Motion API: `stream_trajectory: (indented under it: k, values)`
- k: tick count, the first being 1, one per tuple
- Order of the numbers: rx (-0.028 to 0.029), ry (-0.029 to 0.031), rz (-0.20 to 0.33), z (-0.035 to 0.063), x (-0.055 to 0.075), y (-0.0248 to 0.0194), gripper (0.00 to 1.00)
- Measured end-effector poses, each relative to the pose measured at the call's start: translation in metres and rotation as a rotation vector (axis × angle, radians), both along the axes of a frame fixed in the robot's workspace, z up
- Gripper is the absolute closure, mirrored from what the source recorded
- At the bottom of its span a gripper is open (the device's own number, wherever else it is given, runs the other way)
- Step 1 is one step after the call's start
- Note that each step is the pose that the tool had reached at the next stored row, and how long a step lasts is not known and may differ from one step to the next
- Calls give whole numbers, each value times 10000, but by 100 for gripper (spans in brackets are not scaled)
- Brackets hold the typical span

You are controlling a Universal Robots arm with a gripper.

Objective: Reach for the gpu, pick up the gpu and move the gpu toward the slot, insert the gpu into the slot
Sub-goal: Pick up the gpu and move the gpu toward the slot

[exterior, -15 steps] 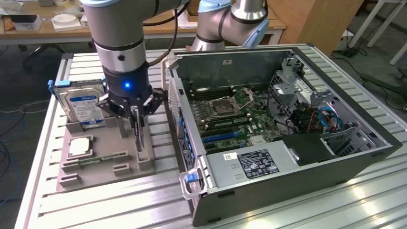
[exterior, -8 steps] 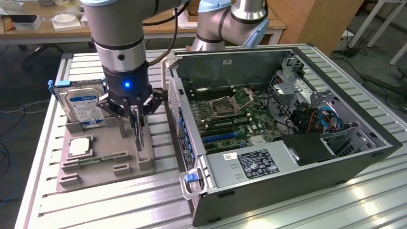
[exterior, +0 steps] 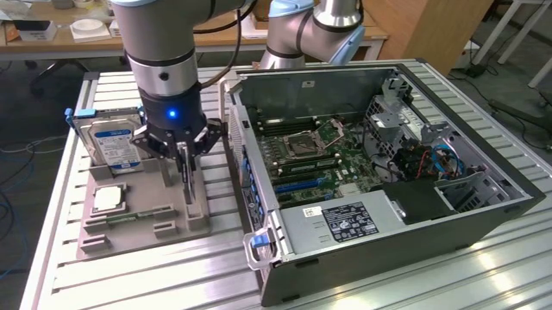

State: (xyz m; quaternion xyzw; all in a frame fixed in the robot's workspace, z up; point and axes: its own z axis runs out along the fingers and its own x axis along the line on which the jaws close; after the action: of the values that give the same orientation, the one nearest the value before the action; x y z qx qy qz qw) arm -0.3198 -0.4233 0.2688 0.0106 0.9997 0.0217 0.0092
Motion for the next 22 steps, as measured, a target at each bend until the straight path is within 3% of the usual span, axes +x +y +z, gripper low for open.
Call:
stream_trajectory:
  k: [9,15,22]
  values:
    - [1,-1,110,143,-1,1,73]
    - [1,2,205,170,-2,1,73]
    - [23,-2,207,346,-2,1,73]
